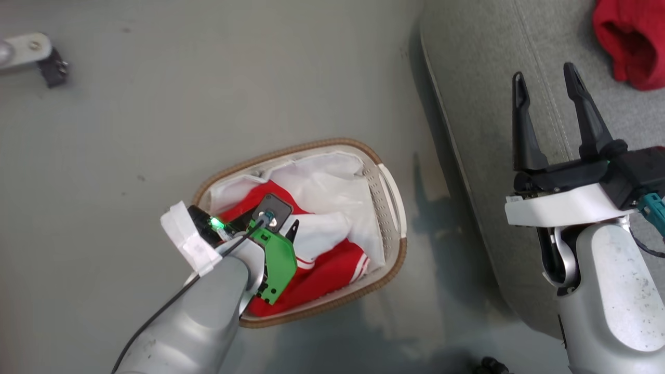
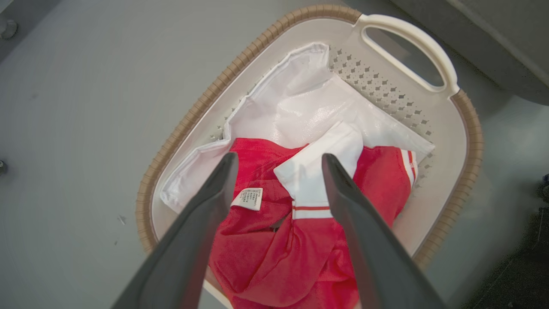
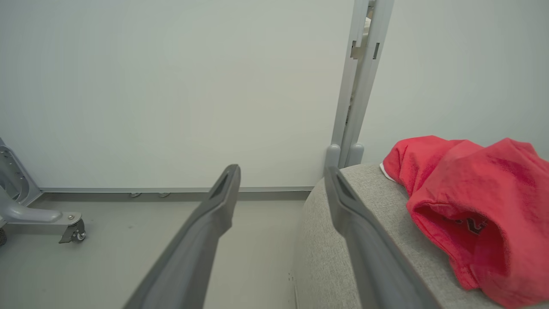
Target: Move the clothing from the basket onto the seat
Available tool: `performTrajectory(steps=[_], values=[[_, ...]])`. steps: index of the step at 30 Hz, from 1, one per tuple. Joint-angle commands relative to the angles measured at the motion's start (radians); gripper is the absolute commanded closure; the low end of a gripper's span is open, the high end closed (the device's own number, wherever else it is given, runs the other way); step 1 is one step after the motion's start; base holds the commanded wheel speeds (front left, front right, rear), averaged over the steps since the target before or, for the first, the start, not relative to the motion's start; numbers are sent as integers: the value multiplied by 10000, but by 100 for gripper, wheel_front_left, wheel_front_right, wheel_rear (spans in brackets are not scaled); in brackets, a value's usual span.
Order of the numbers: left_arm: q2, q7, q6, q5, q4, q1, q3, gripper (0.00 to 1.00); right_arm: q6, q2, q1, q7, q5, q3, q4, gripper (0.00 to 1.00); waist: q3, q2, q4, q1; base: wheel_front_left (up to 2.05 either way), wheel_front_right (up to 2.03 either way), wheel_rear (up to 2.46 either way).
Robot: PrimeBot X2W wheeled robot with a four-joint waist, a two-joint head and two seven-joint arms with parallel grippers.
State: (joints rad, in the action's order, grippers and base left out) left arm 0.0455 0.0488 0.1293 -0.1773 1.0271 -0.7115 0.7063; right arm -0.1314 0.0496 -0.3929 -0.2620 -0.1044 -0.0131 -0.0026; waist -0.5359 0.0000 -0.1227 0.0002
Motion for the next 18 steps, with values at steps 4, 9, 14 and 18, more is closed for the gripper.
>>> performTrajectory(steps=[4, 9, 14, 18], values=[[100, -412, 5, -342, 601, -683, 555, 0, 14, 12, -347, -46, -213, -210, -394, 0, -1809, 0, -1256, -2, 0, 0, 0], [309, -696, 5, -553, 1217, -1007, 938, 0, 14, 14, -539, -47, -413, -374, -621, 0, -2385, 0, -1533, -2, 0, 0, 0], [612, -981, 4, -781, 1792, -1297, 1014, 0, 14, 15, -723, -47, -585, -505, -808, 0, -2856, 0, -1728, -2, 0, 0, 0], [798, -1043, -17, -854, 2050, -1473, 993, 0, 14, 14, -790, -47, -683, -607, -902, 0, -3106, 0, -1809, -2, 0, 0, 0]])
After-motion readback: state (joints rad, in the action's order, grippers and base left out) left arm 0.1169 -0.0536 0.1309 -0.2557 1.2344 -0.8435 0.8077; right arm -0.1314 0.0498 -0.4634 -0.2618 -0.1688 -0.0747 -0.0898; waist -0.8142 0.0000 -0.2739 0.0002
